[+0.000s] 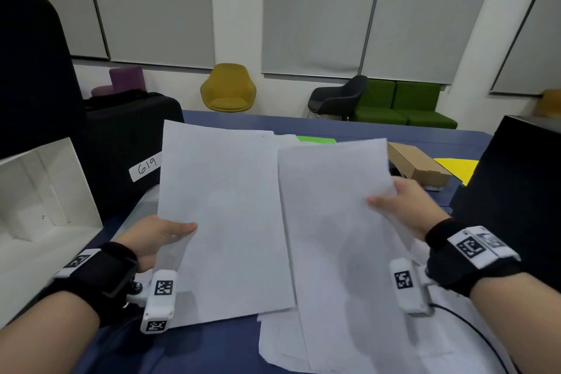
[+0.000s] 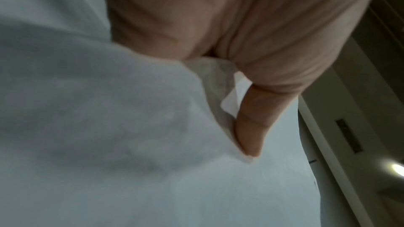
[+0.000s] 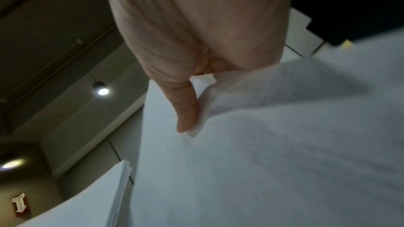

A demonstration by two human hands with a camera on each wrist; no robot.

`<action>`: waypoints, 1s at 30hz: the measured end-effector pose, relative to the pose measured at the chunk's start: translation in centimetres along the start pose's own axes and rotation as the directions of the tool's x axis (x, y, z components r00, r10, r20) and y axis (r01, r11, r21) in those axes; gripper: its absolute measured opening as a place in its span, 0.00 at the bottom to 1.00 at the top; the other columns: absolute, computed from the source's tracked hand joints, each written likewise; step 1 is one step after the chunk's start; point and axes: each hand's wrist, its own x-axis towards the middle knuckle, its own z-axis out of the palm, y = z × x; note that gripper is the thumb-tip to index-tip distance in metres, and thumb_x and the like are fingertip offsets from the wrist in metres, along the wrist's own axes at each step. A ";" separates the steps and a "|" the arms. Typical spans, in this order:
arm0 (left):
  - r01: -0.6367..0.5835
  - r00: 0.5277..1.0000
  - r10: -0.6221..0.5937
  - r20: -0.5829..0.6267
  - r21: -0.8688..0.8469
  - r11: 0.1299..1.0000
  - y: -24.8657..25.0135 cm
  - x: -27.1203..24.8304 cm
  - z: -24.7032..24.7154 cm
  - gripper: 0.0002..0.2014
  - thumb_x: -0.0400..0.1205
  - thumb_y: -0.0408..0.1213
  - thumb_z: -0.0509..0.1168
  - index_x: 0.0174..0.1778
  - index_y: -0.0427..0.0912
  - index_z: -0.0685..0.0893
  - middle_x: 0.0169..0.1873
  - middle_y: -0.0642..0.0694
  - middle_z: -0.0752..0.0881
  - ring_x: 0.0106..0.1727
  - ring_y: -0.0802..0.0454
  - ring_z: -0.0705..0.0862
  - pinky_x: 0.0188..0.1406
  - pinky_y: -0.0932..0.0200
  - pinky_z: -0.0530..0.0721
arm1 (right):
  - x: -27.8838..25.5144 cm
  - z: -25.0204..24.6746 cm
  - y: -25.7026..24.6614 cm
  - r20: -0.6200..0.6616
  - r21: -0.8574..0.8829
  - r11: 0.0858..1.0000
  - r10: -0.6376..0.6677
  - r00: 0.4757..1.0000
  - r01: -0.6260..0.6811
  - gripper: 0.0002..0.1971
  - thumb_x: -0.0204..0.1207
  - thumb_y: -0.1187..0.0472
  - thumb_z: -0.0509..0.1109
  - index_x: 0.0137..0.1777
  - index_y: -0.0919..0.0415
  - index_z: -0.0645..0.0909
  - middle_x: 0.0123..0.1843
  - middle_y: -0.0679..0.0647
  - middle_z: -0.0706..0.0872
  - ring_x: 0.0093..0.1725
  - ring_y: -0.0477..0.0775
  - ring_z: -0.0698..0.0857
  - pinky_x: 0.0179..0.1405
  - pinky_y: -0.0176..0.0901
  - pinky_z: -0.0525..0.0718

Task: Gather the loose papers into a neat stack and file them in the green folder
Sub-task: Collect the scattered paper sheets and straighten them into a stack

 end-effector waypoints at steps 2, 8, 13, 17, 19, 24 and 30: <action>-0.046 0.999 0.046 -0.028 -0.002 0.999 0.3 0.3 0.3 0.20 0.75 0.25 0.68 0.64 0.31 0.83 0.61 0.31 0.87 0.65 0.30 0.83 0.71 0.33 0.75 | -0.2 -1.6 -0.6 -0.035 0.035 0.996 -0.078 0.996 0.079 0.12 0.76 0.69 0.73 0.59 0.61 0.84 0.54 0.57 0.91 0.51 0.58 0.90 0.58 0.59 0.86; -0.196 0.979 0.194 -0.068 -0.014 0.981 1.1 0.5 1.5 0.13 0.80 0.19 0.63 0.56 0.35 0.86 0.56 0.35 0.89 0.55 0.37 0.87 0.56 0.45 0.83 | -1.9 -6.7 -3.6 -0.139 0.255 0.923 -0.261 0.955 0.289 0.24 0.63 0.48 0.80 0.59 0.56 0.85 0.53 0.53 0.92 0.50 0.52 0.91 0.49 0.47 0.90; -0.292 0.950 0.296 -0.097 0.050 0.955 1.9 0.2 3.2 0.11 0.78 0.19 0.67 0.51 0.35 0.87 0.49 0.38 0.91 0.42 0.48 0.91 0.43 0.54 0.85 | -2.7 -8.1 -5.4 -0.213 0.400 0.833 -0.321 0.923 0.382 0.22 0.62 0.51 0.77 0.58 0.53 0.86 0.58 0.53 0.90 0.57 0.54 0.89 0.58 0.47 0.86; -0.326 0.942 0.331 -0.053 0.086 0.942 2.8 -0.4 5.4 0.09 0.77 0.19 0.67 0.52 0.30 0.85 0.41 0.41 0.92 0.41 0.48 0.91 0.41 0.58 0.89 | -2.2 -6.3 -5.0 -0.103 0.495 0.817 -0.283 0.954 0.296 0.33 0.57 0.54 0.78 0.66 0.63 0.81 0.58 0.55 0.91 0.54 0.54 0.90 0.51 0.46 0.89; -0.306 0.951 0.309 -0.020 0.091 0.948 3.1 -0.8 6.6 0.11 0.78 0.22 0.68 0.55 0.30 0.85 0.47 0.35 0.91 0.47 0.40 0.89 0.51 0.49 0.87 | -2.4 -4.4 -5.0 -0.056 0.515 0.815 -0.277 0.959 0.265 0.31 0.55 0.55 0.78 0.61 0.62 0.82 0.54 0.54 0.92 0.50 0.52 0.91 0.47 0.44 0.90; -0.221 0.971 0.217 0.099 0.037 0.975 3.6 -1.4 9.1 0.24 0.64 0.31 0.77 0.56 0.28 0.87 0.56 0.27 0.87 0.51 0.33 0.88 0.54 0.44 0.84 | -1.4 0.3 -4.2 -0.004 0.606 0.780 -0.191 0.982 0.155 0.32 0.59 0.58 0.78 0.66 0.66 0.80 0.60 0.60 0.89 0.56 0.58 0.90 0.54 0.49 0.88; -0.228 0.969 0.232 0.089 -0.049 0.972 3.0 -1.2 10.5 0.18 0.85 0.41 0.59 0.62 0.34 0.86 0.59 0.37 0.89 0.67 0.35 0.83 0.72 0.38 0.76 | -0.3 3.7 -3.8 -0.170 0.466 0.874 -0.065 0.983 0.138 0.10 0.78 0.71 0.70 0.54 0.58 0.76 0.54 0.57 0.88 0.54 0.60 0.87 0.60 0.60 0.85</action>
